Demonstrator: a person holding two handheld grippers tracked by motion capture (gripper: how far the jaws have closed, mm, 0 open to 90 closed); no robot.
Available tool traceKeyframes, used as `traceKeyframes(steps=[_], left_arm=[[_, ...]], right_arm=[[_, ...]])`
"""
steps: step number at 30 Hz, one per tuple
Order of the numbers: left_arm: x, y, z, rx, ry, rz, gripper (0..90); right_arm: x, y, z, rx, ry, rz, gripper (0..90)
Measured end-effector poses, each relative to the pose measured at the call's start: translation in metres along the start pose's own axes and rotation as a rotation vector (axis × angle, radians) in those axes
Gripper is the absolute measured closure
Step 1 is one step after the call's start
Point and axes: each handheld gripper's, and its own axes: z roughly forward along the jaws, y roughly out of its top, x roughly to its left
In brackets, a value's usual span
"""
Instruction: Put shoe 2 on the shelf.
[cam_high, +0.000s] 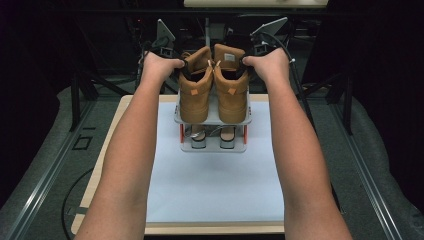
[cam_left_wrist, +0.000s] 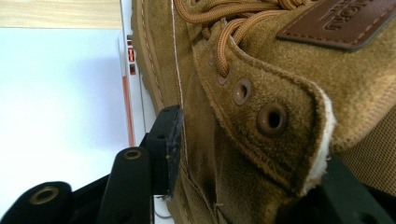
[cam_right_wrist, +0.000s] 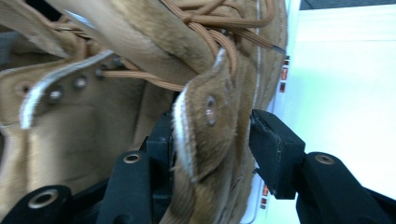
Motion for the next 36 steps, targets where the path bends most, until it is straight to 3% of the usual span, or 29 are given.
traceKeyframes(steps=[6, 22, 36], left_arm=[[0.000, 0.000, -0.007, -0.003, -0.007, 0.006, 52.5], [-0.003, -0.001, -0.027, -0.031, -0.020, 0.010, 50.8], [-0.001, -0.006, -0.050, -0.085, -0.044, 0.017, 48.9]], right_arm=[[-0.002, 0.000, -0.011, -0.018, 0.050, 0.025, 52.8], [-0.008, -0.001, -0.030, -0.060, 0.099, 0.038, 52.8], [-0.010, -0.007, -0.045, -0.072, 0.109, 0.018, 54.6]])
